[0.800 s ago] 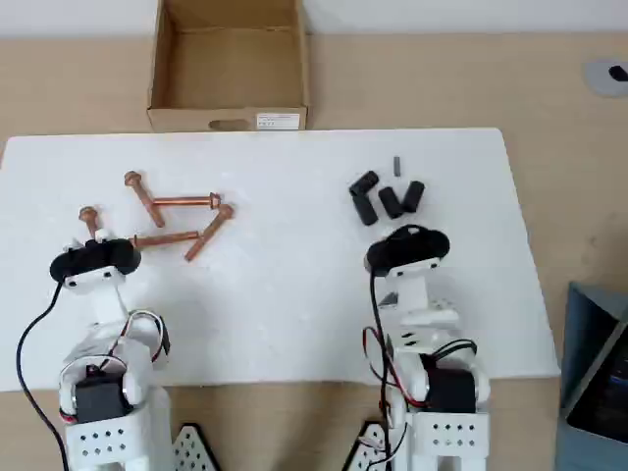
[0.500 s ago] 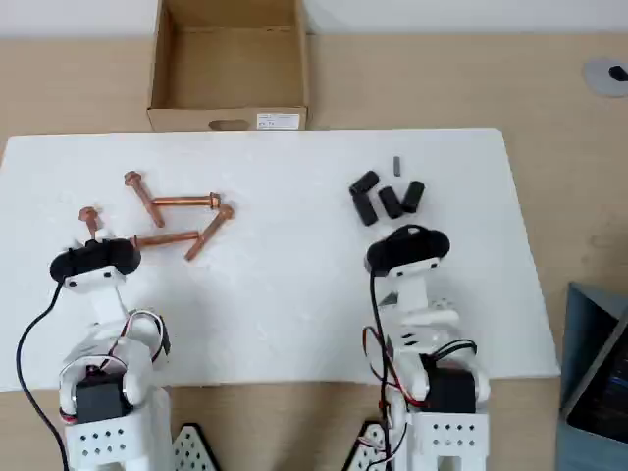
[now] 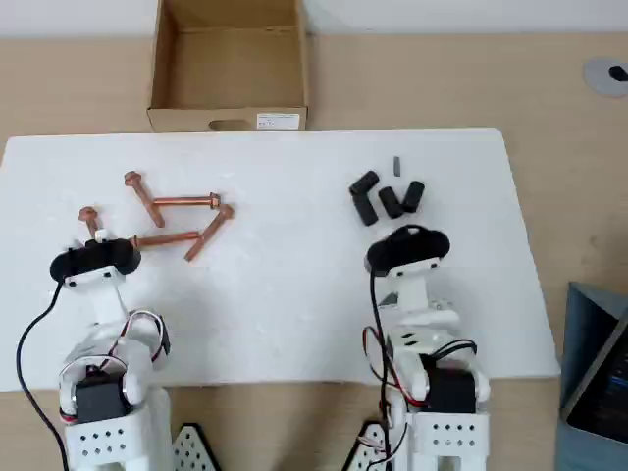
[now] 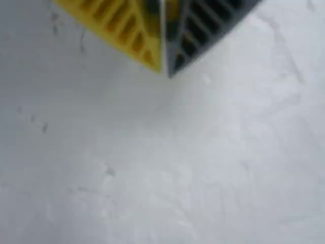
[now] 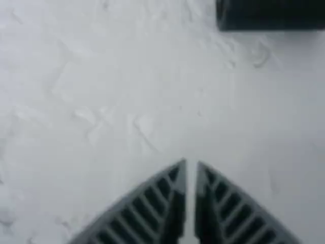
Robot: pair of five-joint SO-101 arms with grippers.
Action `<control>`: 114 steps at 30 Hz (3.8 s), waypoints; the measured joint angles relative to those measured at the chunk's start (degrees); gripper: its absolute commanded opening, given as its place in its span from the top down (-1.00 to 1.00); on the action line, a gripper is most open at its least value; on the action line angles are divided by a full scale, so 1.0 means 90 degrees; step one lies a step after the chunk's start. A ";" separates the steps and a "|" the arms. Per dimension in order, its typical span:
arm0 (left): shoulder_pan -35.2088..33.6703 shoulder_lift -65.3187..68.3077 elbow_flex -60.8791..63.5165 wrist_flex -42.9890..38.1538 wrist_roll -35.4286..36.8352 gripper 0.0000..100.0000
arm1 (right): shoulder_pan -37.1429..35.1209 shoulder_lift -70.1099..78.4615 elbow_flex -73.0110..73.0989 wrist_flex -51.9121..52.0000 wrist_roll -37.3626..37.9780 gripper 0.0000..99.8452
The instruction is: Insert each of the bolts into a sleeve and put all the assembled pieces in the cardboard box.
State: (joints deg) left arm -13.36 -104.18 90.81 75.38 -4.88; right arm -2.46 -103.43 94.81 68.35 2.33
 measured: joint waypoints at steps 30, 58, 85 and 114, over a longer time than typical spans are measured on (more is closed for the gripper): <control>0.0000 0.0000 0.0000 0.0000 0.0000 0.99 | 0.0000 0.0000 0.0000 0.0000 0.0000 0.98; 0.0147 0.0000 0.0000 -0.0088 0.0000 0.99 | 0.0000 0.0000 0.0000 0.0000 0.0000 0.98; 0.0147 0.0000 -0.1299 -0.0088 0.0000 1.00 | 0.0000 0.0000 -0.1680 0.0440 0.0000 0.98; 0.0147 0.4874 -0.4952 -0.0078 -0.0352 0.75 | -0.0010 0.6593 -0.8225 0.1827 0.0000 0.98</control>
State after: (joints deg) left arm -12.04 -60.31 46.24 74.68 -8.04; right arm -2.55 -44.09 20.79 84.79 2.33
